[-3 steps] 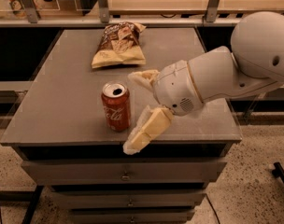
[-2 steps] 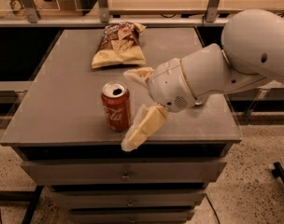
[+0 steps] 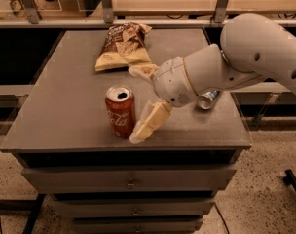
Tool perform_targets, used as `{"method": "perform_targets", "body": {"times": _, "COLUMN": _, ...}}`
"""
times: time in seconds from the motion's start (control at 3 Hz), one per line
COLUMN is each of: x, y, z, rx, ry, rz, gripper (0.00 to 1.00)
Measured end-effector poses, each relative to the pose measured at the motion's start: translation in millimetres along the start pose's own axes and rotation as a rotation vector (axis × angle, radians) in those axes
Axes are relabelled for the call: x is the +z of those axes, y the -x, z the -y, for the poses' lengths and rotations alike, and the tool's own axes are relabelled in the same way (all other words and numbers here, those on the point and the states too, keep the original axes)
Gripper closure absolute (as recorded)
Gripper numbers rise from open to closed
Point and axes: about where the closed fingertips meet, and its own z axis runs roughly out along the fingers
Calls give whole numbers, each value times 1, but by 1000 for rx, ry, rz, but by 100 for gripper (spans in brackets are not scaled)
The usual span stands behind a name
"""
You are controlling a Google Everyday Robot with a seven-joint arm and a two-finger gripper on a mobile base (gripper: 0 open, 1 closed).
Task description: Move coke can near brown chip bag
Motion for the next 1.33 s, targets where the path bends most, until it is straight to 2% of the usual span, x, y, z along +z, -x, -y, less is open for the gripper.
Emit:
{"method": "perform_targets", "body": {"times": 0.33, "x": 5, "y": -9, "z": 7, "rx": 11, "ry": -12, "rz": 57, "gripper": 0}}
{"method": "perform_targets", "body": {"times": 0.67, "x": 9, "y": -7, "z": 7, "rx": 43, "ry": -22, "rz": 101, "gripper": 0}}
{"method": "perform_targets", "body": {"times": 1.0, "x": 15, "y": -3, "z": 1, "rx": 73, "ry": -24, "rz": 108, "gripper": 17}}
{"method": "perform_targets", "body": {"times": 1.33, "x": 23, "y": 3, "z": -7, "rx": 94, "ry": -10, "rz": 102, "gripper": 41}}
